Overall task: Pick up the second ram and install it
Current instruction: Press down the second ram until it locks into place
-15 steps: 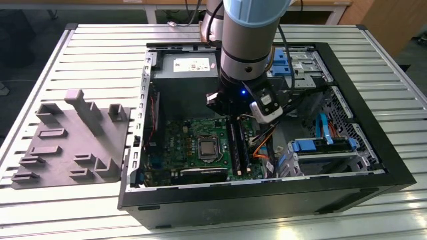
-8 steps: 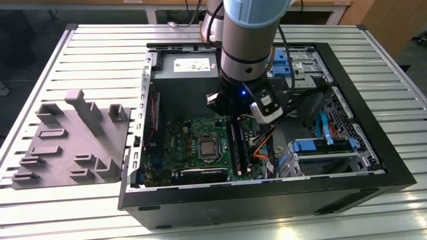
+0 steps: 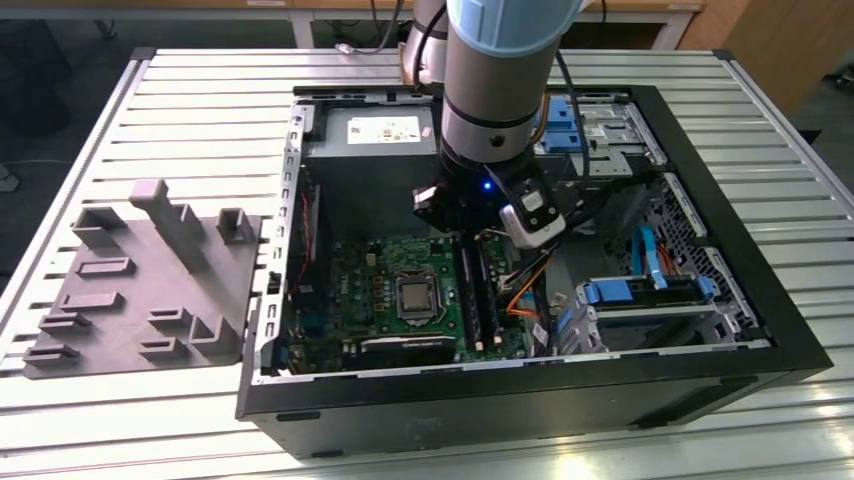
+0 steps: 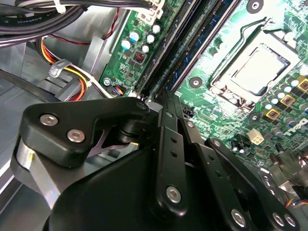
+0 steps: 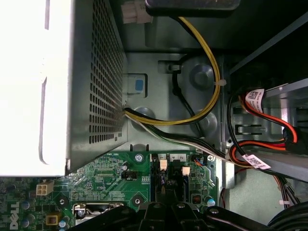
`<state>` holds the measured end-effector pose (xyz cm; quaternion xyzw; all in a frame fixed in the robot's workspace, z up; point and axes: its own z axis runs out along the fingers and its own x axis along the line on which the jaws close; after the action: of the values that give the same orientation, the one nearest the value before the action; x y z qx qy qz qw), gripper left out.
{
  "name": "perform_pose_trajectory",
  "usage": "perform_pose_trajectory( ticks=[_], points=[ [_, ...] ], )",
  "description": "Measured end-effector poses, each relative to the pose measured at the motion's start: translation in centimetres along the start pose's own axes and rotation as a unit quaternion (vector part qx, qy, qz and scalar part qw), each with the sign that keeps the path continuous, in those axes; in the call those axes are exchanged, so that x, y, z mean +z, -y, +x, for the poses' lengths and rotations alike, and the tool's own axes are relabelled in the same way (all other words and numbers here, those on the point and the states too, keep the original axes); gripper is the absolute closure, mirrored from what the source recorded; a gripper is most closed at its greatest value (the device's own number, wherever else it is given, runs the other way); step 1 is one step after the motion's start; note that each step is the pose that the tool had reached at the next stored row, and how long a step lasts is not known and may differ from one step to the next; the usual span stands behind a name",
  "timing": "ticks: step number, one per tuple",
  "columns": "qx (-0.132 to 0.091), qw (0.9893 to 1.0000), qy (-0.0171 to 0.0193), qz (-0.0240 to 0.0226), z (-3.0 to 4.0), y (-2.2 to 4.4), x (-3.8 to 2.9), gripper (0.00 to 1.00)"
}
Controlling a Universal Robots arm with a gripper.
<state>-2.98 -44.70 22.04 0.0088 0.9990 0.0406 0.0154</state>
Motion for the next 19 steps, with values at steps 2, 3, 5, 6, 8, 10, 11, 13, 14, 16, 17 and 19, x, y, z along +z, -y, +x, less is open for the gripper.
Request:
perform_pose_trajectory(
  ticks=[2, 3, 5, 6, 8, 10, 11, 13, 14, 16, 17, 19],
  points=[
    [0.000, 1.0000, -0.0001, 0.0002, 0.00, 0.01, 0.06, 0.89],
    [0.000, 1.0000, -0.0001, 0.0003, 0.00, 0.01, 0.07, 0.89],
    [0.000, 1.0000, -0.0001, 0.0002, 0.00, 0.01, 0.09, 0.89],
    [0.000, 1.0000, 0.0000, 0.0001, 0.00, 0.01, 0.10, 0.89],
    [0.000, 1.0000, 0.0000, 0.0001, 0.00, 0.01, 0.10, 0.89],
    [0.000, 1.0000, 0.0000, 0.0000, 0.01, 0.01, 0.16, 0.89],
    [0.000, 1.0000, 0.0000, 0.0000, 0.01, 0.02, 0.19, 0.89],
    [0.000, 1.0000, -0.0001, 0.0002, 0.01, 0.02, 0.23, 0.89],
    [0.000, 1.0000, -0.0001, 0.0001, 0.01, 0.02, 0.26, 0.89],
    [0.000, 1.0000, -0.0001, 0.0001, 0.01, 0.02, 0.29, 0.89],
    [0.000, 1.0000, -0.0001, 0.0001, 0.01, 0.03, 0.30, 0.89],
    [0.000, 1.0000, -0.0001, 0.0001, 0.01, 0.03, 0.39, 0.89]
  ],
)
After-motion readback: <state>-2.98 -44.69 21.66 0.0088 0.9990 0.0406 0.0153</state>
